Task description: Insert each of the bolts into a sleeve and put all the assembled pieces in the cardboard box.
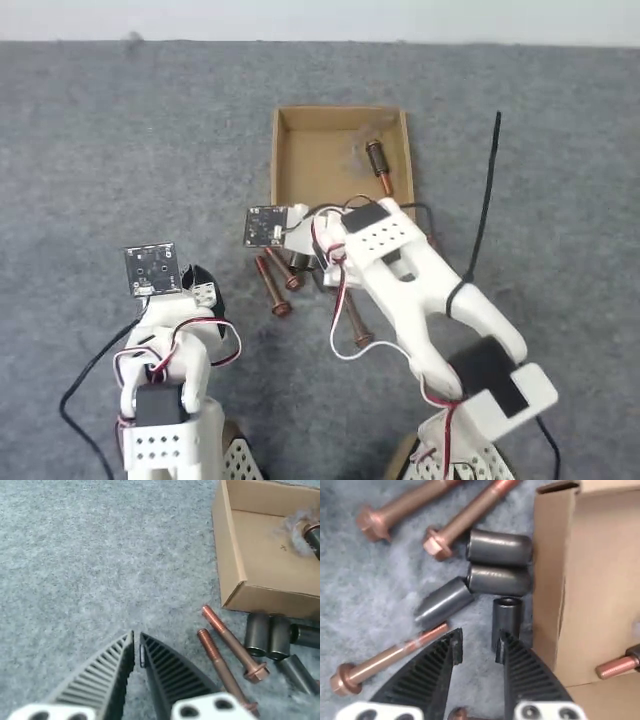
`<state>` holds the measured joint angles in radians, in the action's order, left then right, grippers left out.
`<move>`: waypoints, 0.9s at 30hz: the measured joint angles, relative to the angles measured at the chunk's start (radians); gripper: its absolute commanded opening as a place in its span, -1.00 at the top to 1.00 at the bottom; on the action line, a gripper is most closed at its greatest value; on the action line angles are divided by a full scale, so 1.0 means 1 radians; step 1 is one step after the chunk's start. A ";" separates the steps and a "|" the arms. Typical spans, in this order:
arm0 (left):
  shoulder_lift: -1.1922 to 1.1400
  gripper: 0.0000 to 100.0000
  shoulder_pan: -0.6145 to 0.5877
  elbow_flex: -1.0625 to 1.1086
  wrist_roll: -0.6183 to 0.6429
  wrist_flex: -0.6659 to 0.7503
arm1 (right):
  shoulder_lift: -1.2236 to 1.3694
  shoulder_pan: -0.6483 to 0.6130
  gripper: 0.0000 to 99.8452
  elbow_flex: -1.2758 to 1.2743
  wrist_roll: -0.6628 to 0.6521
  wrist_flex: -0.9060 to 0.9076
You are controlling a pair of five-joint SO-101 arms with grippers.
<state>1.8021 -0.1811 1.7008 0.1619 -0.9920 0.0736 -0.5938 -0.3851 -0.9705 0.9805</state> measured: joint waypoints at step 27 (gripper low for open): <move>0.000 0.98 0.000 0.000 0.000 0.000 | 0.192 0.075 0.79 0.133 -0.084 0.000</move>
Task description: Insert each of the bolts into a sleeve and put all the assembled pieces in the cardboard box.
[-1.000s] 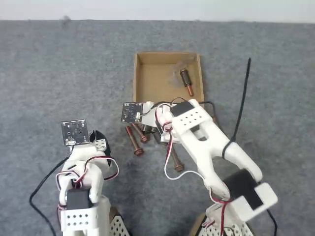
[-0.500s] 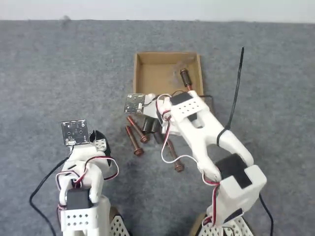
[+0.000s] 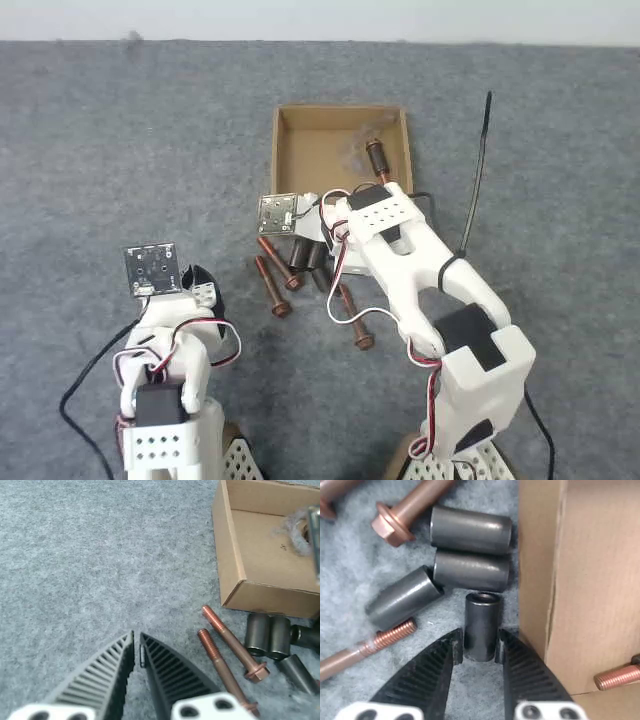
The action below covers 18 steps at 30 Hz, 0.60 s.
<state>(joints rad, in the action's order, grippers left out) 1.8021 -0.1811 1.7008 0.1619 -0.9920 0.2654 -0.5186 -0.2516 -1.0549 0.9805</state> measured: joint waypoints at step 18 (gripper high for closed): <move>0.000 0.98 0.000 0.000 0.000 0.000 | 0.143 -0.009 0.80 0.091 0.040 -0.068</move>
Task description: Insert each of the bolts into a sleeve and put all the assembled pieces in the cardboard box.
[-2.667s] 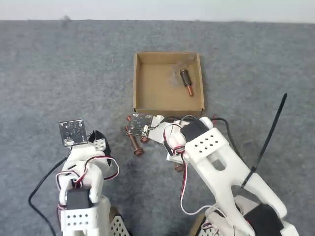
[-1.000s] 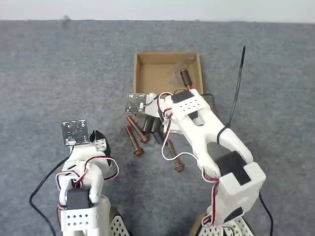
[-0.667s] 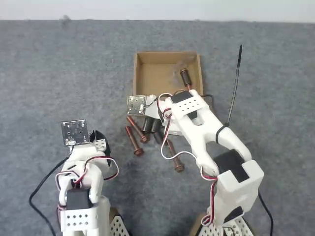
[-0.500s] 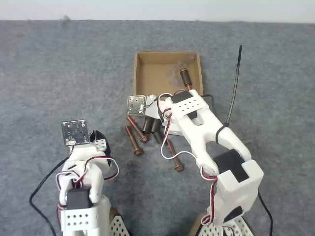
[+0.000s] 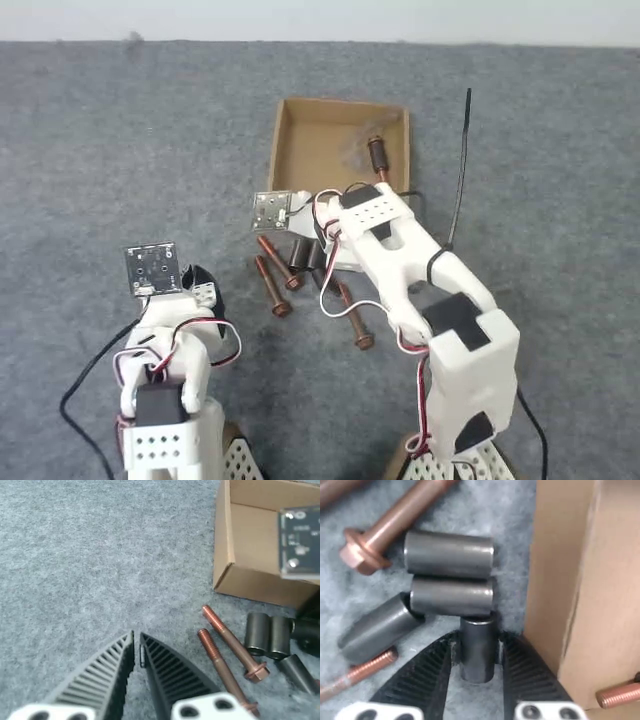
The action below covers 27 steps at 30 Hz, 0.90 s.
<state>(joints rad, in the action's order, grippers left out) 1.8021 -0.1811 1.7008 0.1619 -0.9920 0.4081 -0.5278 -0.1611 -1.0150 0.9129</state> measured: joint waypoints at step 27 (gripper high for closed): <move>0.000 0.98 0.000 0.000 0.000 0.006 | 0.044 0.072 0.99 0.523 0.400 0.678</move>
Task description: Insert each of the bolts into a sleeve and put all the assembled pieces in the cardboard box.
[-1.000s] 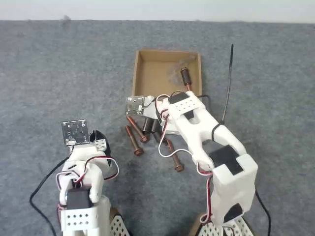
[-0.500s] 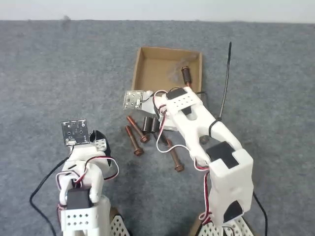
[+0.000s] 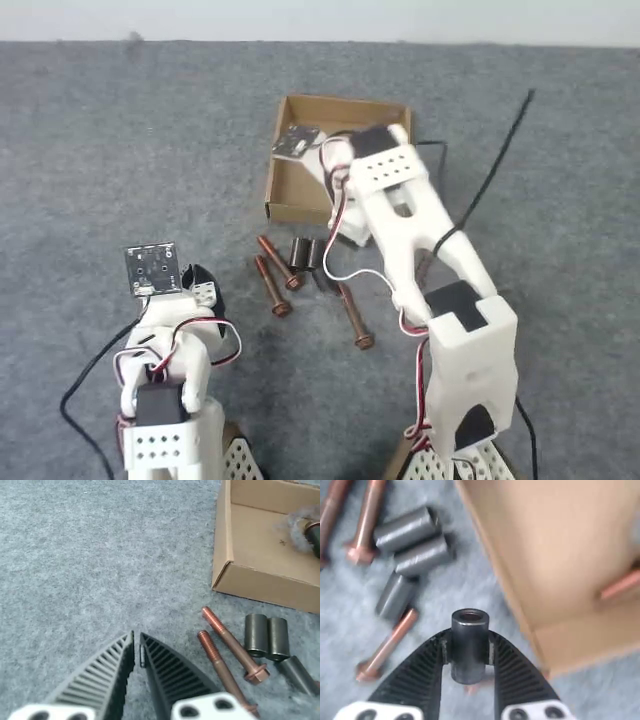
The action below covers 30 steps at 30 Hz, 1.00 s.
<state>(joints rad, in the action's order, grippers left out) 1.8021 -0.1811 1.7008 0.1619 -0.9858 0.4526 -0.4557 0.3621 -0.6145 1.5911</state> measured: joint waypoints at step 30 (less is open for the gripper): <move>0.000 0.98 0.000 0.000 0.000 0.000 | -0.387 0.546 0.99 -0.410 0.249 0.092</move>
<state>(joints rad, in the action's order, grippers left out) 1.8021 -0.1811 1.7008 0.1619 -0.9858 0.0660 0.0905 -0.0476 -0.3659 1.6832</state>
